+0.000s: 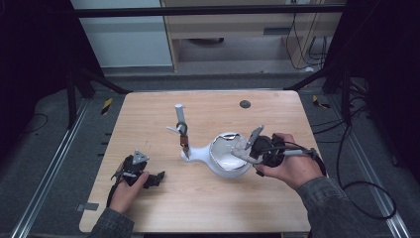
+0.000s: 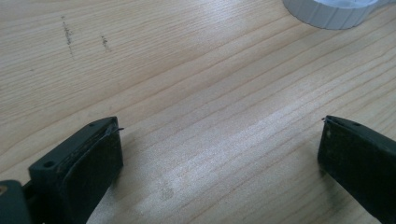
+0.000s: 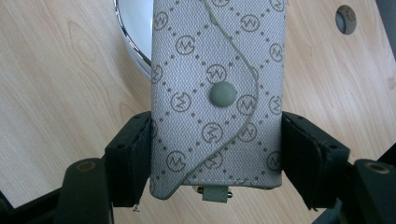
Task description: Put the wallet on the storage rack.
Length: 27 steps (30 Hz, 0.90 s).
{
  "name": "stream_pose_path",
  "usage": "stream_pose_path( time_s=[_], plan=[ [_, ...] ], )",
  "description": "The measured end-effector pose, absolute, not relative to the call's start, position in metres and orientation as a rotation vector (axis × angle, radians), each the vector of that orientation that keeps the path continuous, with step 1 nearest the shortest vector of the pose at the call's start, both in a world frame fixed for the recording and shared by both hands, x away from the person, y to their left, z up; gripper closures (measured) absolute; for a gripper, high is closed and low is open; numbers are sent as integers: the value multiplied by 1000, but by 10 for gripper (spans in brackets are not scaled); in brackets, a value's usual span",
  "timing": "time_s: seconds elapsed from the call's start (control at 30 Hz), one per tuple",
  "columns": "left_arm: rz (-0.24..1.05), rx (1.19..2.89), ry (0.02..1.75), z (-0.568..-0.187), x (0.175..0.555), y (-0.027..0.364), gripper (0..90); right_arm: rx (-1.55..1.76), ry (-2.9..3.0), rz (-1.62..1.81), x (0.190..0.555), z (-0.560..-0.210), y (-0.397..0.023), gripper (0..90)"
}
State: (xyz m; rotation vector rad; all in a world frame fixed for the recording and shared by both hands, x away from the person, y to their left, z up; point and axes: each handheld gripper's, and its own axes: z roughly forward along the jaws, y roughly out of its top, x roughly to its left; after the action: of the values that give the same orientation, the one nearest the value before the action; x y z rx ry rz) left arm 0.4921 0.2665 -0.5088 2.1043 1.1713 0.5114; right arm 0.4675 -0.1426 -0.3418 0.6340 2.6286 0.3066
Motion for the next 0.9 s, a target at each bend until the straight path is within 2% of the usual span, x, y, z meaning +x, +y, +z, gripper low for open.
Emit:
stream_pose_path(
  time_s=[0.9],
  plan=[
    [510,2106,1169,-509,492,267,0,545,2677,221,478,-364,-111,304]
  ],
)
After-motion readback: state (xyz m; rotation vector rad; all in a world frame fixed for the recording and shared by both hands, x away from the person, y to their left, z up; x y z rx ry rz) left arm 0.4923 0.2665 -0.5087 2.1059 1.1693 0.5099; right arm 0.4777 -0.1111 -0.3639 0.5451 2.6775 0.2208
